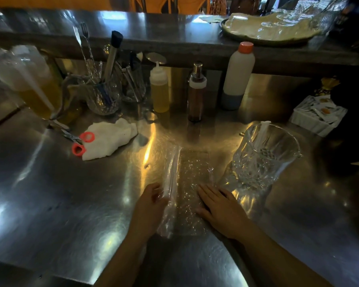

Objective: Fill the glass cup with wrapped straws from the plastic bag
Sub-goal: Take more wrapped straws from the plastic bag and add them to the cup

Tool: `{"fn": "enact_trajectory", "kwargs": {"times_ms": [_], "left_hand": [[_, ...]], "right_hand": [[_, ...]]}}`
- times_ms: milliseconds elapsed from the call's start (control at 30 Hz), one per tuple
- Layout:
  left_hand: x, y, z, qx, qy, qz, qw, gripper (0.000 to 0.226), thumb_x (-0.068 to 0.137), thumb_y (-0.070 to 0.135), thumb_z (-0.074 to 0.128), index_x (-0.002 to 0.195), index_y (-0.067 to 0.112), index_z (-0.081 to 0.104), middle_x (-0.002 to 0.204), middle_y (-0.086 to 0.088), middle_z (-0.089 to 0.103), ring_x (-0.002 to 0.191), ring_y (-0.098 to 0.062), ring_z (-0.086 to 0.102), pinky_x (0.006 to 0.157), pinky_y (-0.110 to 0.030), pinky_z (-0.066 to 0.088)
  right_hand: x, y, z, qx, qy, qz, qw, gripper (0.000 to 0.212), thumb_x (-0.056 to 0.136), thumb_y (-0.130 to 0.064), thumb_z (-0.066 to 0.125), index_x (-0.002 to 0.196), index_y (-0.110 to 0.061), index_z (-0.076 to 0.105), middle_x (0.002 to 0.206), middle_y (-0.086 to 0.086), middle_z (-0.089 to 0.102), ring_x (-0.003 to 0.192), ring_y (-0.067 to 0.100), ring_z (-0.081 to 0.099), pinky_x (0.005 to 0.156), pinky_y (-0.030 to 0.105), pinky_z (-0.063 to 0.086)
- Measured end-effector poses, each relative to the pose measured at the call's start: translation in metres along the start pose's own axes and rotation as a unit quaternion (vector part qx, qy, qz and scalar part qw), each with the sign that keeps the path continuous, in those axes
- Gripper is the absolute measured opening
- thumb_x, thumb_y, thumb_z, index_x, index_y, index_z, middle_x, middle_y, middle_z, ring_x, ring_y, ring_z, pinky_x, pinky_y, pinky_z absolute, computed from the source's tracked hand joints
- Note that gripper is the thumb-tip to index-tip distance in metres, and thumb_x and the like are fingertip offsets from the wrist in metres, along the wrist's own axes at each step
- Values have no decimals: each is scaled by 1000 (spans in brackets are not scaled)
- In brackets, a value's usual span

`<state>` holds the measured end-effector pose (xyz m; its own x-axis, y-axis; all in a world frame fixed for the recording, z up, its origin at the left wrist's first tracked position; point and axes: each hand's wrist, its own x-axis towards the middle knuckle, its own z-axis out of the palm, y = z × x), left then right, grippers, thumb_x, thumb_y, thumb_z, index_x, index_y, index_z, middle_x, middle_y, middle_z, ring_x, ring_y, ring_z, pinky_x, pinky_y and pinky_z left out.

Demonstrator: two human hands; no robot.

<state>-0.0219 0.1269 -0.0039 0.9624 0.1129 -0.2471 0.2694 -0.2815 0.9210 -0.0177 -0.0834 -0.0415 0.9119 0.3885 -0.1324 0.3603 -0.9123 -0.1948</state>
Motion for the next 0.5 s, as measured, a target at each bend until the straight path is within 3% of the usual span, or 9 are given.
{"fn": "enact_trajectory", "kwargs": {"times_ms": [67, 133, 233, 300, 367, 433, 500], "left_hand": [[1, -6, -9, -109, 9, -58, 992, 28, 82, 1, 63, 91, 27, 57, 100, -4, 62, 82, -18, 63, 62, -29, 53], [3, -14, -17, -114, 27, -80, 990, 24, 81, 3, 65, 93, 23, 60, 90, -4, 65, 61, -9, 63, 47, -23, 48], [7, -20, -23, -122, 27, -105, 987, 28, 83, -1, 62, 107, 9, 54, 80, -6, 62, 51, -12, 60, 45, -23, 45], [6, -19, -25, -107, 45, -104, 988, 34, 84, -3, 60, 115, 4, 49, 86, -13, 61, 60, -23, 61, 52, -27, 46], [-3, -11, -25, 86, 85, -32, 992, 32, 84, 8, 63, 114, 9, 53, 99, -14, 64, 79, -31, 64, 67, -36, 51], [-13, -2, -23, 300, 158, 109, 934, 29, 78, 6, 68, 106, 7, 61, 100, -15, 68, 84, -34, 66, 73, -44, 53], [-20, 11, -16, 367, 174, 222, 886, 28, 66, -4, 74, 93, 2, 66, 88, -19, 70, 74, -36, 68, 66, -45, 55]], "right_hand": [[-6, 2, 1, 3, 1, 12, 1000, 64, 93, -57, 17, 146, -24, 2, 149, -13, -9, 142, 6, -2, 113, 33, -2], [-12, 3, 0, 8, 3, 21, 1000, 64, 93, -57, 17, 146, -24, 2, 148, -14, -9, 140, 4, -4, 113, 31, -3], [-17, 3, -2, 5, 3, 24, 1000, 62, 94, -55, 19, 146, -24, 4, 154, -11, -3, 142, 6, -2, 113, 31, -2], [-18, 2, -5, 8, -1, 26, 1000, 61, 94, -53, 21, 146, -23, 6, 156, -8, 2, 143, 8, 0, 114, 33, 0], [-20, 1, -8, 17, -9, 29, 999, 62, 95, -53, 22, 146, -23, 6, 157, -6, 3, 143, 9, 0, 114, 34, 1], [-21, 0, -12, 18, -13, 26, 999, 62, 94, -52, 24, 146, -22, 9, 157, -5, 5, 143, 10, 3, 114, 35, 3], [-20, -1, -21, 7, 0, 20, 1000, 58, 94, -48, 32, 143, -19, 23, 156, -3, 17, 142, 13, 16, 112, 38, 9]]}}
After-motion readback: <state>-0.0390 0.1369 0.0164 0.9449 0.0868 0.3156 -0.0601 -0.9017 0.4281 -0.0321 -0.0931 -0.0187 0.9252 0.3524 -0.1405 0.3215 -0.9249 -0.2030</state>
